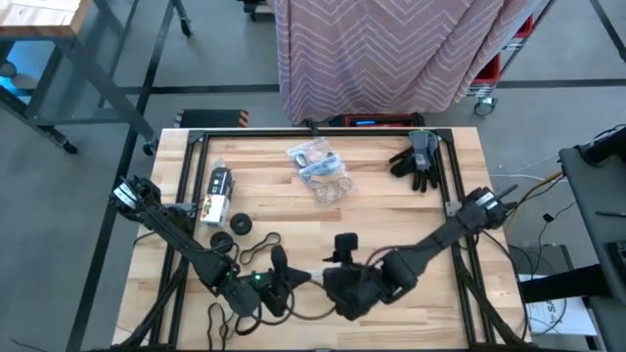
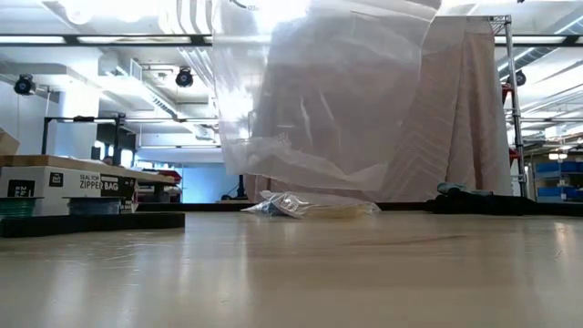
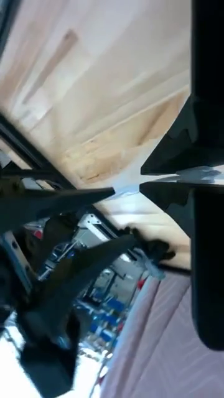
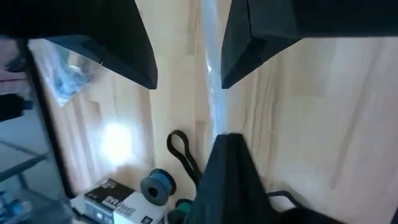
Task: Sort rubber bands
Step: Open the transparent zip bag
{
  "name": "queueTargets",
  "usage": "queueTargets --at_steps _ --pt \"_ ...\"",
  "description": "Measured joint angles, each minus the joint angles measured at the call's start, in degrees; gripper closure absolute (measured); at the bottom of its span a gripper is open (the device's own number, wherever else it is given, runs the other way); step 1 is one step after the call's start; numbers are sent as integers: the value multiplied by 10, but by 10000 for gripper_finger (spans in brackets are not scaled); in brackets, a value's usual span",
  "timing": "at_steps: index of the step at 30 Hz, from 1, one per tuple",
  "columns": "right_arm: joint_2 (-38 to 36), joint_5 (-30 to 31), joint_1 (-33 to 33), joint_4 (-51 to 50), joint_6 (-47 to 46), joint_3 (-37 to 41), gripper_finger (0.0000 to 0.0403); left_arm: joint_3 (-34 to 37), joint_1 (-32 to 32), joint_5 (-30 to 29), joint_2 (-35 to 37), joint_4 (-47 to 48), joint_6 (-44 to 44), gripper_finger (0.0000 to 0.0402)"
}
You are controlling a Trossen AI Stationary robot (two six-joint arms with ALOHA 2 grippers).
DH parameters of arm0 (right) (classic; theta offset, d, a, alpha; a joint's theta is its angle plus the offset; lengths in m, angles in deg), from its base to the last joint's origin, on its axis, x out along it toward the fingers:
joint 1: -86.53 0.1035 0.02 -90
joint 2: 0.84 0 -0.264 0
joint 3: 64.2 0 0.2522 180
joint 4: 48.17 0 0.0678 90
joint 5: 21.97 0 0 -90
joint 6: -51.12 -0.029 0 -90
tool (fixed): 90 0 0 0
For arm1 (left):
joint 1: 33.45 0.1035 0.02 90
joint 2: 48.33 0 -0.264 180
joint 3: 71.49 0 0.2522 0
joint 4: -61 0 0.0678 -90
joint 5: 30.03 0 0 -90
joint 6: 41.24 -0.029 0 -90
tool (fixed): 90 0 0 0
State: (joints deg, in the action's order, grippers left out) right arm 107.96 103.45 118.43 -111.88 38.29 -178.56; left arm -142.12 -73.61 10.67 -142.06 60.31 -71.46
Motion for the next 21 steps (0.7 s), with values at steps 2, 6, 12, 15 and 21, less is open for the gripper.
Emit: queueTargets --at_steps 2,6,12,15,21 --pt "0 7 7 12 0 8 242 0 0 0 0 0 26 400" --pt "1 7 11 59 3 35 257 0 2 3 0 -4 65 399" --pt "1 7 8 91 37 68 276 0 9 3 1 -15 135 399" --pt "2 6 6 107 39 73 291 0 12 3 1 -16 167 398" --pt "2 6 6 120 34 72 370 0 12 4 1 -14 201 398"
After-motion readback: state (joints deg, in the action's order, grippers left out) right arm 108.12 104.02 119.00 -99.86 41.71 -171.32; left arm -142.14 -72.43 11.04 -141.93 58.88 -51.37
